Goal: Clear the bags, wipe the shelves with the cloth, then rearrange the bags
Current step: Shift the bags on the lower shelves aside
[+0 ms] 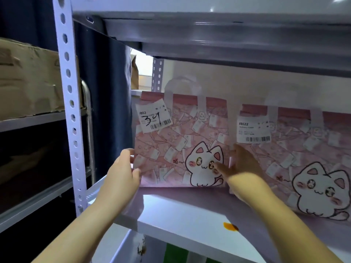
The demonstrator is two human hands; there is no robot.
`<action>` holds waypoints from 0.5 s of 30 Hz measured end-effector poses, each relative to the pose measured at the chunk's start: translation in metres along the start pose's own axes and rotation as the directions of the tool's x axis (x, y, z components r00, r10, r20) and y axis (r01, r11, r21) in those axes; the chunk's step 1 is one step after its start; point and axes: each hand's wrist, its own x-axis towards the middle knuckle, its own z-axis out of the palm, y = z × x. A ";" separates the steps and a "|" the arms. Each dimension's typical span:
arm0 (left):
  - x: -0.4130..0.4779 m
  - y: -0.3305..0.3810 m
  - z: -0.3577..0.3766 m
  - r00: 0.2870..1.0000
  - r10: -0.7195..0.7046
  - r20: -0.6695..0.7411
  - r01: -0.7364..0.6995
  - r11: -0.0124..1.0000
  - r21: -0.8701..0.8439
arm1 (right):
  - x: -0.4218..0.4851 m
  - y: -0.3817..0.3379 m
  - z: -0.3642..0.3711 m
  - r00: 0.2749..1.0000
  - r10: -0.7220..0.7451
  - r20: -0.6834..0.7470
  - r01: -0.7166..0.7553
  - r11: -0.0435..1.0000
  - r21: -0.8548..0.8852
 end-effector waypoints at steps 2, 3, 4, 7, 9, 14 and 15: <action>0.001 0.002 -0.001 1.000 -0.004 0.002 0.004 1.000 -0.009 | 0.001 0.003 0.000 0.999 -0.005 -0.041 0.006 1.000 0.030; 0.001 0.001 -0.002 1.000 -0.012 0.000 0.012 1.000 -0.010 | 0.001 0.003 0.001 0.999 -0.006 -0.043 0.007 0.999 0.040; 0.001 0.000 -0.003 1.000 -0.020 -0.006 0.020 1.000 -0.011 | 0.001 0.003 0.003 0.999 -0.009 -0.040 0.011 0.999 0.045; 0.001 -0.002 -0.006 0.999 -0.044 -0.014 0.043 0.999 -0.016 | 0.003 0.003 0.007 0.999 -0.037 -0.023 0.037 0.999 0.032; 0.001 -0.003 -0.007 0.999 -0.048 -0.012 0.048 0.999 -0.021 | 0.005 0.002 0.008 0.998 -0.052 -0.027 0.053 0.998 0.032; 0.004 -0.002 -0.009 1.000 -0.028 -0.013 0.028 0.999 -0.019 | 0.006 0.001 0.007 0.998 -0.051 -0.042 0.054 0.997 0.055; 0.005 -0.001 -0.011 1.000 -0.015 -0.026 0.014 1.000 -0.020 | 0.005 -0.001 0.006 0.998 -0.048 -0.037 0.050 0.997 0.065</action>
